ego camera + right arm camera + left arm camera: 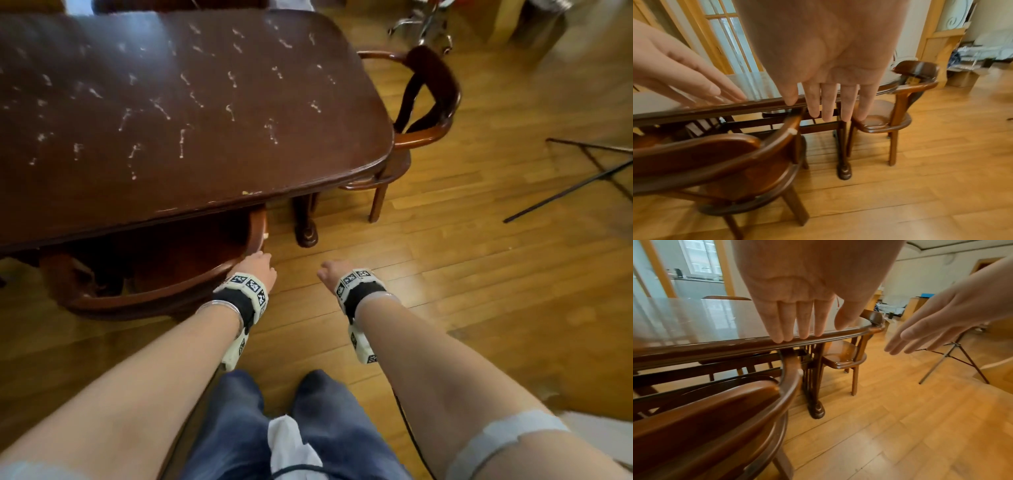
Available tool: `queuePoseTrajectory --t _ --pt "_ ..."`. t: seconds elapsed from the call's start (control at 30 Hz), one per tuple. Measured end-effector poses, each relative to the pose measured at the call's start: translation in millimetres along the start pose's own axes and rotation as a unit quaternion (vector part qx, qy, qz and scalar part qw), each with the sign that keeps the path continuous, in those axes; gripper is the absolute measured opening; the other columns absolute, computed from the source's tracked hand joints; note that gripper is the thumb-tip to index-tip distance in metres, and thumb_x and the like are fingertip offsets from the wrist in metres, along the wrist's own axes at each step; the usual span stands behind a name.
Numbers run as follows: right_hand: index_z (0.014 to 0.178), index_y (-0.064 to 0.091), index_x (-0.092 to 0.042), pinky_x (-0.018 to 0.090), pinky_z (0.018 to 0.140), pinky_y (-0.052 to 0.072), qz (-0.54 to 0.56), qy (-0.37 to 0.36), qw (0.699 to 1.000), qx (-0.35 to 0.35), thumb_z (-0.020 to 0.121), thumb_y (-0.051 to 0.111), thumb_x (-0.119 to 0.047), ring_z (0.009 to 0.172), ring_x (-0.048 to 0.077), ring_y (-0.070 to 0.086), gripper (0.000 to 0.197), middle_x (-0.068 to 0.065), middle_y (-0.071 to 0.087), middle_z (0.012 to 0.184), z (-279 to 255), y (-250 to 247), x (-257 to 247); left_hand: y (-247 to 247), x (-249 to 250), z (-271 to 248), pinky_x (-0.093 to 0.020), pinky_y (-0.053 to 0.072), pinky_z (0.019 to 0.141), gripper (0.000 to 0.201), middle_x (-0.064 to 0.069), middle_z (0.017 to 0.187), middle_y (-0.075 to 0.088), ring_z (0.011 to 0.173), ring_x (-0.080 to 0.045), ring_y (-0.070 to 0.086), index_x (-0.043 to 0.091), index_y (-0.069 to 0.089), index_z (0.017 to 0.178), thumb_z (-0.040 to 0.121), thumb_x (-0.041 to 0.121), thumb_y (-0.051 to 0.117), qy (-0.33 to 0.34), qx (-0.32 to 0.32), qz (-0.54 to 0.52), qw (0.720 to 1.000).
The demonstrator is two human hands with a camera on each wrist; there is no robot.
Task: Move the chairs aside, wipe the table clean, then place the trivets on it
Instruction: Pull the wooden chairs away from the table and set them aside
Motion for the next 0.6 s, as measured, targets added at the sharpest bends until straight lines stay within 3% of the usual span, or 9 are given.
queuePoseTrajectory --t 0.1,0.33,0.6 --pt "0.143 0.041 -0.014 0.04 0.102 0.04 -0.011 0.013 1.0 -0.002 0.103 0.036 -0.032 0.128 0.029 0.048 0.045 0.012 0.047 0.143 -6 -26 66 7 69 8 -0.037 0.03 0.113 0.047 -0.002 0.155 0.026 0.139 -0.021 0.031 0.015 0.031 0.146 0.1 0.022 0.033 0.018 -0.011 -0.005 1.0" --pt "0.145 0.039 -0.012 0.04 0.106 0.038 0.002 0.04 0.999 0.017 0.103 0.034 -0.032 0.131 0.029 0.044 0.046 0.012 0.043 0.147 -8 -93 184 1 207 40 -0.041 0.038 0.107 0.044 -0.002 0.151 0.033 0.135 -0.022 0.038 0.017 0.035 0.143 0.099 0.021 0.033 0.057 -0.02 0.01 0.998" --pt "0.147 0.036 -0.015 0.042 0.107 0.037 0.022 0.058 0.997 0.035 0.104 0.034 -0.033 0.133 0.028 0.042 0.047 0.01 0.039 0.15 38 -176 268 -31 336 132 -0.042 0.036 0.108 0.044 -0.003 0.15 0.034 0.136 -0.023 0.036 0.016 0.036 0.143 0.1 0.021 0.031 0.121 -0.018 0.047 0.991"
Point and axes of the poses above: each hand's wrist, its own z-axis towards the middle knuckle, its own y-axis out of the palm, x = y × z, the point moved 1 cm from there along z, towards the middle knuckle
